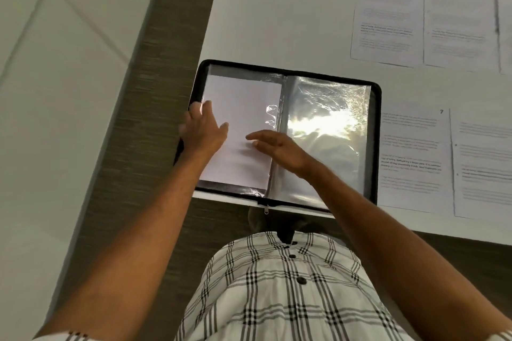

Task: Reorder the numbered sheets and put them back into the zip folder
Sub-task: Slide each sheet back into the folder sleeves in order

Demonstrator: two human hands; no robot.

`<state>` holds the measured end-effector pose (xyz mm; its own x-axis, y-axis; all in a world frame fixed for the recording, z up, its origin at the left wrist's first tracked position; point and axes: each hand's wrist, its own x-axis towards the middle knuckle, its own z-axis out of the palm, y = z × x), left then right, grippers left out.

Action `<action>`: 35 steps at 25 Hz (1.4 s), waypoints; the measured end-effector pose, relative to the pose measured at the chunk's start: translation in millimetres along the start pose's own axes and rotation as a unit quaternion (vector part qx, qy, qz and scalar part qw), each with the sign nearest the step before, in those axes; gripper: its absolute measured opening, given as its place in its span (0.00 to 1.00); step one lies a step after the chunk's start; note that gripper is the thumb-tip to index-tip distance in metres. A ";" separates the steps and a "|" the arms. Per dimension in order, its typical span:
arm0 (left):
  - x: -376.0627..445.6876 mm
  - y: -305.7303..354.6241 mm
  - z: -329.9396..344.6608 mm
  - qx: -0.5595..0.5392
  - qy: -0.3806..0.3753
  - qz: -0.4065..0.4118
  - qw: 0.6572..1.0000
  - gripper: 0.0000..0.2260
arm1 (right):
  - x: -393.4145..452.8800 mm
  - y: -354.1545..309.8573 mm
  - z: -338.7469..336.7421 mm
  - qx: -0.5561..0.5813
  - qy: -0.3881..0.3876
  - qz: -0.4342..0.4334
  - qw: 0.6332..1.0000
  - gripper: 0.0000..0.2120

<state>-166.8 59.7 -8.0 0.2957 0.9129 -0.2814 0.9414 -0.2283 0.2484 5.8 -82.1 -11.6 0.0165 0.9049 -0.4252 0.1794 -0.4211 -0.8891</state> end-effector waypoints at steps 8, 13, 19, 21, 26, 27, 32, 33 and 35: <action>17.5 118.3 33.8 -0.029 -0.075 0.191 0.978 0.25 | -28.2 33.7 -114.2 0.065 0.299 0.019 0.952 0.10; 48.9 223.1 48.5 -0.070 -0.067 0.239 0.966 0.25 | -38.2 60.0 -209.2 0.017 0.406 0.059 0.912 0.13; 101.1 333.5 64.2 -0.082 -0.074 0.204 0.973 0.27 | -11.0 84.2 -317.5 -0.104 0.418 0.049 0.901 0.22; 117.8 358.3 71.8 -0.075 -0.083 0.185 0.976 0.29 | 5.9 91.1 -345.7 -0.140 0.408 0.046 0.901 0.25; 151.7 393.9 94.8 -0.028 -0.085 0.174 0.981 0.32 | 50.3 108.6 -386.4 -0.246 0.385 0.051 0.888 0.32; 156.4 398.7 99.0 -0.012 -0.081 0.170 0.982 0.33 | 57.1 112.4 -390.3 -0.265 0.384 0.052 0.883 0.34; 166.6 422.9 111.5 -0.007 -0.072 0.150 0.986 0.33 | 78.3 133.3 -393.7 -0.276 0.379 0.064 0.881 0.36; 167.3 427.4 112.0 -0.020 -0.074 0.141 0.987 0.32 | 80.1 136.6 -392.5 -0.276 0.384 0.063 0.879 0.36; 171.7 434.0 112.3 -0.078 -0.071 0.118 0.987 0.29 | 81.9 139.7 -390.7 -0.277 0.395 0.057 0.874 0.36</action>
<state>310.8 79.4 -52.6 0.5345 0.7811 -0.3229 0.8102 -0.3646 0.4590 416.5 -42.7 -104.5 0.6997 0.7117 -0.0622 0.5777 -0.6149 -0.5369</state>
